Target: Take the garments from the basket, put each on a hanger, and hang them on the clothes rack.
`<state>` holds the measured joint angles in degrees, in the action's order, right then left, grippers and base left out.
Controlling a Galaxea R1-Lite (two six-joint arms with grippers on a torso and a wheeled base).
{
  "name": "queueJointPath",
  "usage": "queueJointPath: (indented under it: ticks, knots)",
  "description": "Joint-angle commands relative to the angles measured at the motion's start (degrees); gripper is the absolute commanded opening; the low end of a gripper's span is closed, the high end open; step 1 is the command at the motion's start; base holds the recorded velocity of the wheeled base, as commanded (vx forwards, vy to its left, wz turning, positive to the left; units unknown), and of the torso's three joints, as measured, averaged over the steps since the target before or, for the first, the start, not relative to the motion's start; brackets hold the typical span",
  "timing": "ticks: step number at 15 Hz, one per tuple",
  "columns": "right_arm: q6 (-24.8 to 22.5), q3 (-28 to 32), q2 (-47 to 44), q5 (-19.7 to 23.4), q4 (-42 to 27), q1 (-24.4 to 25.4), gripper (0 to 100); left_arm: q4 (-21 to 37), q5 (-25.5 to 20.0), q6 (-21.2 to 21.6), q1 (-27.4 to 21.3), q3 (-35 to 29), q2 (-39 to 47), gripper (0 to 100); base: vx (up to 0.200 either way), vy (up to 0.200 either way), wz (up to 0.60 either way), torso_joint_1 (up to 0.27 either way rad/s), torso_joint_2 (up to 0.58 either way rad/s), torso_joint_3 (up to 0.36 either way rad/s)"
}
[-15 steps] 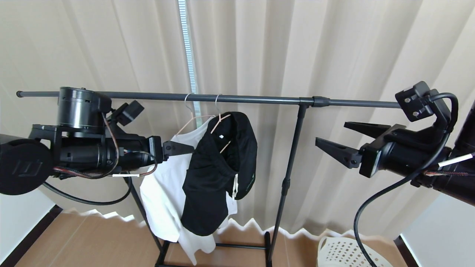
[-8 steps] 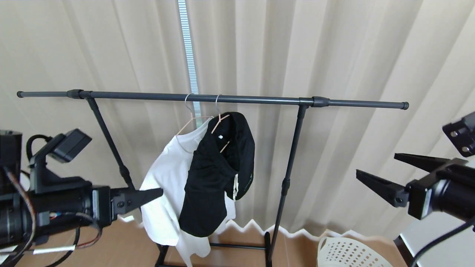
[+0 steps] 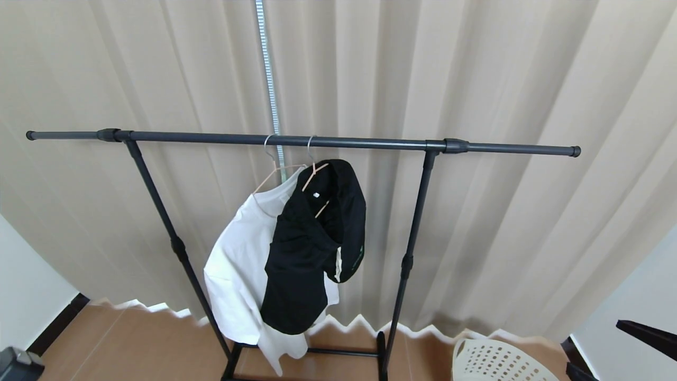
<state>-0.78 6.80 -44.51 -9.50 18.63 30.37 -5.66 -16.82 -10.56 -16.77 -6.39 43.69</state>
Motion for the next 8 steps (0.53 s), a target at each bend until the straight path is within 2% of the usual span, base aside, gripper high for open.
queueJointPath:
  ticks: [1,4,6,8]
  knots:
    - [0.0,-5.2,7.4,0.0,-0.3,0.1,100,0.0,-0.1,0.3,0.0,6.4,-11.1,100,0.000,0.000,0.00,0.000,0.00,0.000]
    - [0.0,-6.5,12.0,0.0,-5.0,-0.5,100,0.0,2.1,0.4,2.1,6.4,-15.2,100,0.000,0.000,0.00,0.000,0.00,0.000]
    - [-0.1,-6.5,16.1,0.0,-8.3,-2.8,100,0.0,8.6,2.7,4.6,6.4,-17.8,100,0.000,0.000,0.00,0.000,0.00,0.000]
    - [-0.1,-6.5,20.5,-0.1,-11.8,-5.1,100,0.6,10.3,4.1,5.0,6.4,-24.3,100,0.000,0.000,0.00,0.000,0.00,0.000]
